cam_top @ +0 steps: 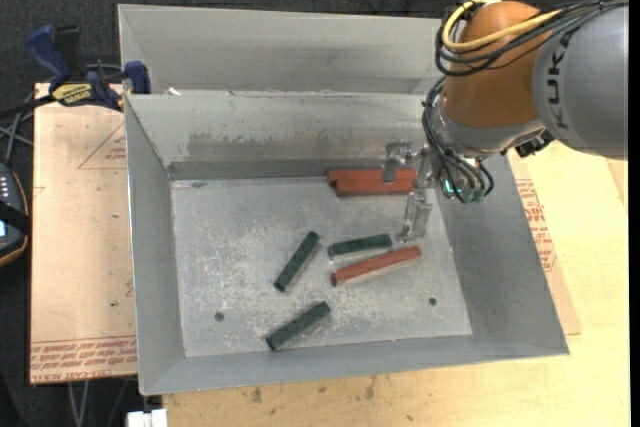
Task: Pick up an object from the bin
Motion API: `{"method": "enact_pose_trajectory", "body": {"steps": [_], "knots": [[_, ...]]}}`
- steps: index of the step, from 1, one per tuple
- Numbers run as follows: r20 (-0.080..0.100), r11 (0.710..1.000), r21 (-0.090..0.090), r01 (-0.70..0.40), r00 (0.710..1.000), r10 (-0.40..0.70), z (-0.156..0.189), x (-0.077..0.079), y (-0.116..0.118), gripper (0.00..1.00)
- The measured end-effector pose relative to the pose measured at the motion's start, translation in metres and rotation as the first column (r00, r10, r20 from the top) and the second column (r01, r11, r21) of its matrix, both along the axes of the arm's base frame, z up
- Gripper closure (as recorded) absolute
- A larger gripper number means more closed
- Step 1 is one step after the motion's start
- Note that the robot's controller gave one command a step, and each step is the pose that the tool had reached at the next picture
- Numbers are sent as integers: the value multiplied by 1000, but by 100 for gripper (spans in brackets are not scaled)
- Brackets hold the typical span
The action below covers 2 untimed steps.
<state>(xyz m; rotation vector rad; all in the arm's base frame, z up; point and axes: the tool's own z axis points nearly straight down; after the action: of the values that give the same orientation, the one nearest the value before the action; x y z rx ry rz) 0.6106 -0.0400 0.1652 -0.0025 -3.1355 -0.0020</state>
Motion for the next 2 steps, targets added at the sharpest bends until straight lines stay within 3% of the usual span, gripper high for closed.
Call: {"method": "enact_pose_trajectory", "body": {"steps": [1,2], "knots": [[8,1000,-1,-1,1000,1,5,2,0,0],[14,997,0,76,997,-76,-34,11,10,0]]}}
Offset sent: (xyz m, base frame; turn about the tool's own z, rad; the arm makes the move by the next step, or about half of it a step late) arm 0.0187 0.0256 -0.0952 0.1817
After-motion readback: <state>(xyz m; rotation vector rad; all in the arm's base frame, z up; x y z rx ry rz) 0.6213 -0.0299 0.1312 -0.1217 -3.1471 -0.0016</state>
